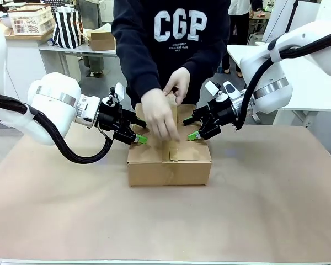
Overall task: Pack the gift set into the box.
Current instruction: Press and hold the closed box until the human finishes sealing it.
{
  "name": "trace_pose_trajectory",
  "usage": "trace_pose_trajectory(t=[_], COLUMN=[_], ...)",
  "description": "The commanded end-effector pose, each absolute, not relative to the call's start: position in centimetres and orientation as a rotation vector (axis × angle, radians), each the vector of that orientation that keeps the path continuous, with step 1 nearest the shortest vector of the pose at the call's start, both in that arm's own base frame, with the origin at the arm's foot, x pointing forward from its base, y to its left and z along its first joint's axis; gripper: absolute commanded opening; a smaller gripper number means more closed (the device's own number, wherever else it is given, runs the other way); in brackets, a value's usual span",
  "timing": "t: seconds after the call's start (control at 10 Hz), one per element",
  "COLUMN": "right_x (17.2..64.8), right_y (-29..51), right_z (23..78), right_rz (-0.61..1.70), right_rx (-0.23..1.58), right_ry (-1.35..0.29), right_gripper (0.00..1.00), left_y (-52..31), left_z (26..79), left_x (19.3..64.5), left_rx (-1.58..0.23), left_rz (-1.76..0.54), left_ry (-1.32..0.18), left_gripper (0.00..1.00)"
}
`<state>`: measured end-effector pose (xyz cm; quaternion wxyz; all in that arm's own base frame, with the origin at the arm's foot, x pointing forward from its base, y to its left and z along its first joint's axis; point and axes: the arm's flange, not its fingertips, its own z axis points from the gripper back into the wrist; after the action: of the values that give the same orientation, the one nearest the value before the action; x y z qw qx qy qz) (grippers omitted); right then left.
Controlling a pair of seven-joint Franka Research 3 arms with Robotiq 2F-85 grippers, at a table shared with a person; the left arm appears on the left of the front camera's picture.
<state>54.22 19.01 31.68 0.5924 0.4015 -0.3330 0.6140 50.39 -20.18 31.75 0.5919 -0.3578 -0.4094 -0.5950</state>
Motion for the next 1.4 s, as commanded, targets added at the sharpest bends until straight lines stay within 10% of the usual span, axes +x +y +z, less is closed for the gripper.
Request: trace_pose_trajectory(t=[0.0,1.3], right_x=[54.08,54.08], right_y=[18.98,18.98], right_z=[31.32,31.32], right_rz=[1.418,1.418], right_rx=[0.931,0.931], right_ry=[-0.773,-0.773], right_gripper=[1.00,1.00], left_y=[-20.05,-20.05], left_z=[31.49,31.49], left_x=[50.22,50.22], left_rx=[-0.833,-0.833], left_rz=[-1.383,-1.383], left_ry=[-0.956,-0.956], left_gripper=[1.00,1.00])
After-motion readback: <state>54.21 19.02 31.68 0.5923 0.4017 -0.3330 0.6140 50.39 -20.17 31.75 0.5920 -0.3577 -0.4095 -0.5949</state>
